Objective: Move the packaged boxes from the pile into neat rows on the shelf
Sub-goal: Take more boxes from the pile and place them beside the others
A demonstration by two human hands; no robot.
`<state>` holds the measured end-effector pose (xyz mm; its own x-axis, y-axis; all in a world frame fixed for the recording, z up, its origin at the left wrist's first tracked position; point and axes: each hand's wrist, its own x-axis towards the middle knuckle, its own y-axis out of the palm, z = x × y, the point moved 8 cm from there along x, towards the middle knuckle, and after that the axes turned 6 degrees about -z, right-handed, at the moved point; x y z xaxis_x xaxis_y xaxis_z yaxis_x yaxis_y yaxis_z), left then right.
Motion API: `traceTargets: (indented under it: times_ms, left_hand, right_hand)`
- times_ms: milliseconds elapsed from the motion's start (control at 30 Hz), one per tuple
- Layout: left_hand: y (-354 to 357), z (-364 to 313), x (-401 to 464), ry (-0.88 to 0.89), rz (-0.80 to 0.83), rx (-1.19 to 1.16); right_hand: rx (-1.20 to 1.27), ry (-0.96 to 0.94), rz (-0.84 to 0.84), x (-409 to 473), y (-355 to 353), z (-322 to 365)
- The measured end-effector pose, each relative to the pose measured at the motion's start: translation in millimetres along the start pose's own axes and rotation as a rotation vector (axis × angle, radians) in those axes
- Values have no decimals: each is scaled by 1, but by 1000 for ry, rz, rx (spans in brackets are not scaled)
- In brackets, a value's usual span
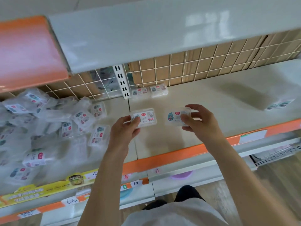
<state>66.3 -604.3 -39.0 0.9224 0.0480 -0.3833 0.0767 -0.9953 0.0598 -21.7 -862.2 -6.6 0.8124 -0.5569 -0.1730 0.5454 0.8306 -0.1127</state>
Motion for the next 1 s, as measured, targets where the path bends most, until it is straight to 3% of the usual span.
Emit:
traceTargets:
  times_ms: [333,567,1000]
  left_hand:
    - [11,-1,31,182,-269,299]
    - [9,-4,36,212,-432,414]
    - [24,-26,57,261,-453,644]
  right_hand:
    - [-225,-47,98,84,16,1]
    - [-364,-94,108,110,21,-5]
    - [-463,-94,127,135,46,-7]
